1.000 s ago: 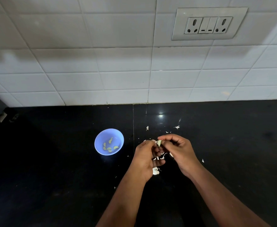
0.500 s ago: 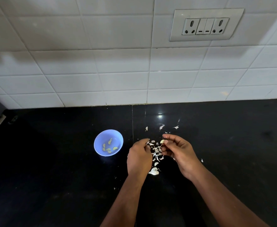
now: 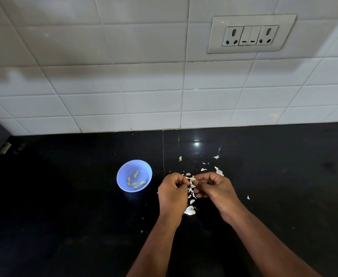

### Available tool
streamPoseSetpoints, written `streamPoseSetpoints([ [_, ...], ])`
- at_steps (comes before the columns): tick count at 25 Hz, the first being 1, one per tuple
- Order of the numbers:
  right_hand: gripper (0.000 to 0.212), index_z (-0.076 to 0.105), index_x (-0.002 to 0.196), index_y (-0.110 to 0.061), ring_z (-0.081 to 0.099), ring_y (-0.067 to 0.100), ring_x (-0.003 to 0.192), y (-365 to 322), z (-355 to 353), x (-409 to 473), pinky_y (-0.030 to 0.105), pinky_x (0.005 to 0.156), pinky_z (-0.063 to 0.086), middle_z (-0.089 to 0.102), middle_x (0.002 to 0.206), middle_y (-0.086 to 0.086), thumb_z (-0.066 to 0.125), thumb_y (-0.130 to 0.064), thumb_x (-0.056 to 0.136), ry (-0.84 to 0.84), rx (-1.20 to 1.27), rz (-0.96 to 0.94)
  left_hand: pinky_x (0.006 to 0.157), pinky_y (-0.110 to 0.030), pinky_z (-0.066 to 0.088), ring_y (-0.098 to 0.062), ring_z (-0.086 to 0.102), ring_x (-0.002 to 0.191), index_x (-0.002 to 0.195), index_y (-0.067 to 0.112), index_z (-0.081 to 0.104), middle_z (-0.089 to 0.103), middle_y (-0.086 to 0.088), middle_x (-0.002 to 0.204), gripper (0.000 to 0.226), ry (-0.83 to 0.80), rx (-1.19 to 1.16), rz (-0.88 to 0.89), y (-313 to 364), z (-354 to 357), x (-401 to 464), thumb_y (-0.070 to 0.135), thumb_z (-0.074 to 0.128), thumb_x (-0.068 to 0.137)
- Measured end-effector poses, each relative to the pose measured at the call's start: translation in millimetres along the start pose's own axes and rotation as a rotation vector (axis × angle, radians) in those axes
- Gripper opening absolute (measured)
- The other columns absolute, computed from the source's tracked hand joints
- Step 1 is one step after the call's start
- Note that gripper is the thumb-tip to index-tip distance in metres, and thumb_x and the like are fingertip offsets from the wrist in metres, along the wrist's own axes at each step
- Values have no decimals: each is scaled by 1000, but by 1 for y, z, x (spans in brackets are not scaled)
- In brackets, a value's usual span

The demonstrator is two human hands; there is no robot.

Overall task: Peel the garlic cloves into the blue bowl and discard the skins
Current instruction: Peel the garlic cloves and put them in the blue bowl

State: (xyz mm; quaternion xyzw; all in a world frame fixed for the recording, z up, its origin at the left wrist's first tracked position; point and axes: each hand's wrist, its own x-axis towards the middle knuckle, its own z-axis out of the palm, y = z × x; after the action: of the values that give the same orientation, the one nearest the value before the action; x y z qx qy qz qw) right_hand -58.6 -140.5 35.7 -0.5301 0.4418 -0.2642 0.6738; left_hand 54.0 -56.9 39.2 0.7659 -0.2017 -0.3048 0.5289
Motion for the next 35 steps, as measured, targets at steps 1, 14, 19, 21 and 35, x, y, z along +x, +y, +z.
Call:
streamPoseSetpoints([
  [1,10,75,101,-2,70,19,73,1,2,0,31,70,61,72,78,13,74,1,92,-3,1,-3,63,-24,52,-18,70,75,71,25,68,72,4,80,35,1,-26,-16,0,-2,-1,-4,53,82],
  [14,8,76,90,-13,66,11,58,-7,23,-2,23,48,48,73,72,1,80,-20,90,84,-207,-75,50,-27,50,-9,57,60,104,8,68,66,-3,77,5,-162,-357,-239,6,-24,2,9,64,101],
  [19,14,78,106,-12,68,17,67,-10,43,-1,28,53,51,75,78,9,68,-20,100,-123,-79,8,52,-27,52,-12,59,60,98,3,69,67,-5,71,10,-153,-367,-181,4,-38,2,12,73,97],
  [21,13,79,102,-7,66,16,66,-12,54,0,27,56,52,73,76,11,69,-15,99,-112,-21,18,52,-29,53,-14,60,62,100,3,69,68,-7,75,13,-157,-402,-163,1,-45,3,15,73,98],
  [35,34,68,86,-34,67,2,77,-11,23,8,33,79,55,72,83,-15,53,-63,97,-68,-1135,-54,96,-43,27,-23,60,100,119,29,73,66,4,102,24,398,987,151,-23,-118,69,31,59,99],
])
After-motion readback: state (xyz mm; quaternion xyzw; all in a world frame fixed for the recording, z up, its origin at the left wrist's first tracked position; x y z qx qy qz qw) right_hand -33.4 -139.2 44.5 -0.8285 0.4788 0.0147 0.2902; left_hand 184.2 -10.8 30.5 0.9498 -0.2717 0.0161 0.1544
